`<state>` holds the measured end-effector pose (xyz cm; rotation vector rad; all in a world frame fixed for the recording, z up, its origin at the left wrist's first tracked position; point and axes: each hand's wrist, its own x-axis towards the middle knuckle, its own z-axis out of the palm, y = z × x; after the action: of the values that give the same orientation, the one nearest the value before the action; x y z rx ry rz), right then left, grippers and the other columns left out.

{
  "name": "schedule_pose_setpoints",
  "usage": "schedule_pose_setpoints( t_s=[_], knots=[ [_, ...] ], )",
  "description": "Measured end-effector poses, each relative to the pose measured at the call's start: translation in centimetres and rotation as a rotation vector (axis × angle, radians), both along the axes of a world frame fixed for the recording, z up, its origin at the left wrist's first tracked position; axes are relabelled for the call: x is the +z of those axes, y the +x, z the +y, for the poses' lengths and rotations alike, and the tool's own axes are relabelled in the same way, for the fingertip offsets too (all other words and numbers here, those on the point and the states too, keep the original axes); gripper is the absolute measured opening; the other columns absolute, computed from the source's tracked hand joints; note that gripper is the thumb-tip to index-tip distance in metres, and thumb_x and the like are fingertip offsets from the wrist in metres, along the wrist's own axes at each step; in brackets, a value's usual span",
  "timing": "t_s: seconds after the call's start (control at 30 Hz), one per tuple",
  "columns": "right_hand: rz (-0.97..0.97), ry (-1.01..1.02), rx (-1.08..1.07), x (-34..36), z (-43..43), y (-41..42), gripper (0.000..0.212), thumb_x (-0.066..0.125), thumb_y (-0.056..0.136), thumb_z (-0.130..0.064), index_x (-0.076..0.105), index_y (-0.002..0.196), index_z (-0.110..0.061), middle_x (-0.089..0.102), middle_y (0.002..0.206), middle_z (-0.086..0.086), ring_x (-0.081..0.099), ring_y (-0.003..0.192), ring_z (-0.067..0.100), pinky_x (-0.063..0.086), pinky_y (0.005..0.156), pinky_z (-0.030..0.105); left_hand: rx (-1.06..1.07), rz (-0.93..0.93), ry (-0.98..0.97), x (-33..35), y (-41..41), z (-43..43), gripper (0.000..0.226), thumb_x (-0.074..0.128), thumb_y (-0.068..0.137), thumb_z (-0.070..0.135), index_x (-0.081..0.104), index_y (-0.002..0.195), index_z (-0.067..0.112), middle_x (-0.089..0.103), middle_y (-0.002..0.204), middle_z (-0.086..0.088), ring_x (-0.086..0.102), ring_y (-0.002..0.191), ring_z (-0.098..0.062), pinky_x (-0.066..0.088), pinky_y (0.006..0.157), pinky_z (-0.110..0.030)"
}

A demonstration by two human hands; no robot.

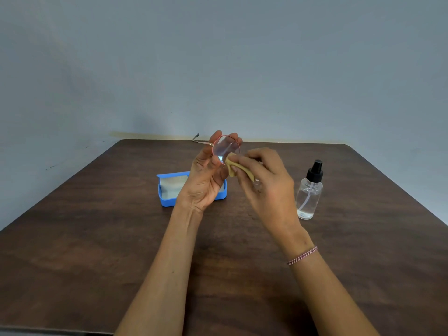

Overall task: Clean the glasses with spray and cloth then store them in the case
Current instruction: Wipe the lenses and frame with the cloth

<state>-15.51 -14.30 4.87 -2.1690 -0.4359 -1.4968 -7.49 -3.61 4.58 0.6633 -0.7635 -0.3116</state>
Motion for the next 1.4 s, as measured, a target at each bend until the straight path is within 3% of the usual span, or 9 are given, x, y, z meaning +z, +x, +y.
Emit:
schedule_pose_setpoints(
  t_s=[0.2,0.5,0.7,0.8,0.93,1.17,1.4],
  knots=[
    [0.021,-0.058,0.04,0.2,-0.2,-0.2,0.02,0.06,0.088,-0.009,0.07,0.104,-0.004,0.046,0.101,-0.004,0.055,0.089,0.02,0.046,0.079,0.021,-0.013,-0.004,-0.016,0.0,0.0,0.0,0.044,0.084,0.061,0.035,0.072,0.104,0.033,0.068,0.115,0.004,0.062,0.111,-0.014,0.055,0.078,-0.022],
    [-0.011,0.034,-0.058,0.3,-1.1,0.0,0.018,0.061,0.087,-0.009,0.07,0.102,-0.005,0.044,0.097,-0.006,0.049,0.086,0.014,0.041,0.075,0.014,-0.038,-0.001,-0.001,-0.1,0.0,-0.2,0.043,0.083,0.062,0.035,0.072,0.103,0.031,0.069,0.113,0.002,0.063,0.109,-0.014,0.054,0.082,-0.024],
    [-0.042,0.071,-0.01,0.3,-0.8,-0.2,0.022,0.061,0.087,-0.008,0.069,0.107,-0.004,0.049,0.105,-0.006,0.052,0.096,0.014,0.042,0.086,0.012,-0.094,0.0,0.111,-0.4,-0.6,-0.9,0.044,0.083,0.061,0.032,0.073,0.104,0.029,0.072,0.105,0.006,0.066,0.099,-0.008,0.054,0.079,-0.022],
    [-0.034,0.032,0.06,0.2,-0.4,-0.2,0.021,0.062,0.087,-0.008,0.069,0.107,-0.004,0.052,0.106,-0.003,0.054,0.098,0.016,0.044,0.09,0.017,-0.098,0.01,0.087,-0.3,-0.4,-0.7,0.045,0.084,0.062,0.032,0.072,0.105,0.028,0.07,0.11,0.003,0.065,0.104,-0.011,0.054,0.078,-0.022],
    [0.023,-0.043,0.067,0.3,-0.9,-0.2,0.02,0.066,0.085,-0.007,0.071,0.105,-0.005,0.061,0.096,0.005,0.057,0.09,0.021,0.049,0.081,0.024,-0.065,0.018,-0.008,-0.1,0.0,-0.2,0.042,0.081,0.066,0.032,0.071,0.106,0.03,0.068,0.116,0.001,0.063,0.11,-0.016,0.054,0.077,-0.022],
    [0.031,-0.107,0.005,0.2,-1.9,0.0,0.021,0.071,0.082,-0.007,0.071,0.102,-0.006,0.059,0.095,-0.001,0.052,0.085,0.016,0.043,0.078,0.015,-0.016,0.08,-0.007,-0.1,0.6,0.1,0.05,0.09,0.051,0.033,0.075,0.099,0.026,0.069,0.113,-0.002,0.065,0.106,-0.02,0.056,0.078,-0.027],
    [0.122,-0.198,0.054,0.5,-2.6,-0.3,0.023,0.058,0.087,-0.017,0.069,0.105,-0.008,0.06,0.094,0.005,0.051,0.087,0.016,0.043,0.076,0.02,0.017,0.093,-0.048,0.1,0.8,0.5,0.052,0.09,0.051,0.035,0.074,0.099,0.025,0.071,0.109,-0.005,0.066,0.103,-0.02,0.056,0.076,-0.026]
  ],
)
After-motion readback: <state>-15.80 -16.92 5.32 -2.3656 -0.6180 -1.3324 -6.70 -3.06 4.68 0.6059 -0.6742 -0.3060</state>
